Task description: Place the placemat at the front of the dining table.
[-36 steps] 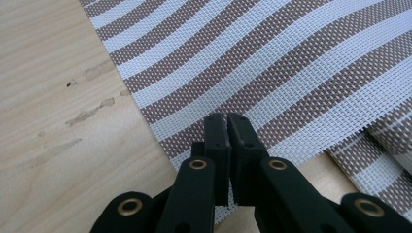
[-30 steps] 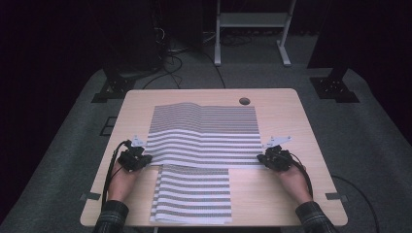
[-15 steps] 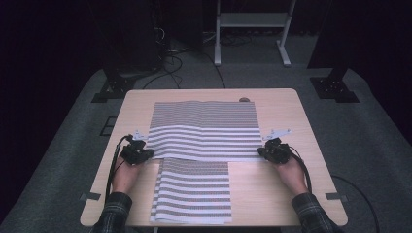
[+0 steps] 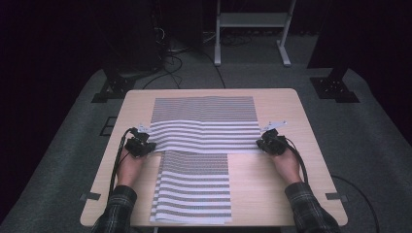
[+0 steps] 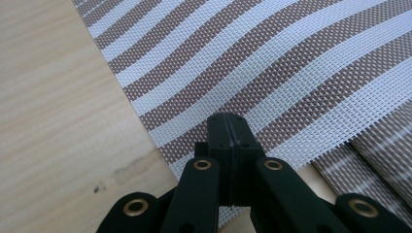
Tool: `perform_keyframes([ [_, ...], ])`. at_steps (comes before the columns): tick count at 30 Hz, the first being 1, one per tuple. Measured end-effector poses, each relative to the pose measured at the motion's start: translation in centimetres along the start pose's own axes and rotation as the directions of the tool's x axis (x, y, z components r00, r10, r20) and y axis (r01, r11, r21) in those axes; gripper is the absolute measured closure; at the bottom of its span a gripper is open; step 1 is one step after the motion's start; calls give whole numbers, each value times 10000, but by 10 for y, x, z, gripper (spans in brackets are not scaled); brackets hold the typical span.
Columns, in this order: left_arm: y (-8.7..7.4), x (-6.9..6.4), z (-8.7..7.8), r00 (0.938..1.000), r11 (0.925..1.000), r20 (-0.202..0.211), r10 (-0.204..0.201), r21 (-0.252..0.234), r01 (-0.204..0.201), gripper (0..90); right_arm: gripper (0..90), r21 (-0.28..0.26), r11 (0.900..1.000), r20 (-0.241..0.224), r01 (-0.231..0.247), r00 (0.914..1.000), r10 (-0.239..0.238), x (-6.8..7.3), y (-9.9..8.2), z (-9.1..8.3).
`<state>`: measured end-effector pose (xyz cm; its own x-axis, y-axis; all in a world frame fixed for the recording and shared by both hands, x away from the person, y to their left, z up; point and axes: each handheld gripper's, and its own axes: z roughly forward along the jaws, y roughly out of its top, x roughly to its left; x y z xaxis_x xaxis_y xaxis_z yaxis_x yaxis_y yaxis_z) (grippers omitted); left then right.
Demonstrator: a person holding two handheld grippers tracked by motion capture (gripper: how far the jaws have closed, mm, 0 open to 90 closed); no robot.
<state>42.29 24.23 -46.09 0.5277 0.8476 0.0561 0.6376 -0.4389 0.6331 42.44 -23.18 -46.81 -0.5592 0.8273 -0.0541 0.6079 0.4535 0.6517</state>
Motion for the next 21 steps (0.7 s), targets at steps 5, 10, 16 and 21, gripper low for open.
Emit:
perform_keyframes([
  [5,10,5,8,9998,9999,-208,81,110,-78,900,895,-189,9998,175,-101,9998,105,-2,2,4],
  [10,20,10,16,9992,9999,-398,81,153,-75,900,895,-196,9995,274,-248,9993,253,-5,6,8],
  [16,30,16,24,9984,9998,-529,-180,97,185,900,896,44,10000,539,-23,9985,21,-11,18,16],
  [21,40,17,33,9961,9996,-858,-183,187,199,900,899,62,9998,938,-210,9954,204,-18,28,25],
])
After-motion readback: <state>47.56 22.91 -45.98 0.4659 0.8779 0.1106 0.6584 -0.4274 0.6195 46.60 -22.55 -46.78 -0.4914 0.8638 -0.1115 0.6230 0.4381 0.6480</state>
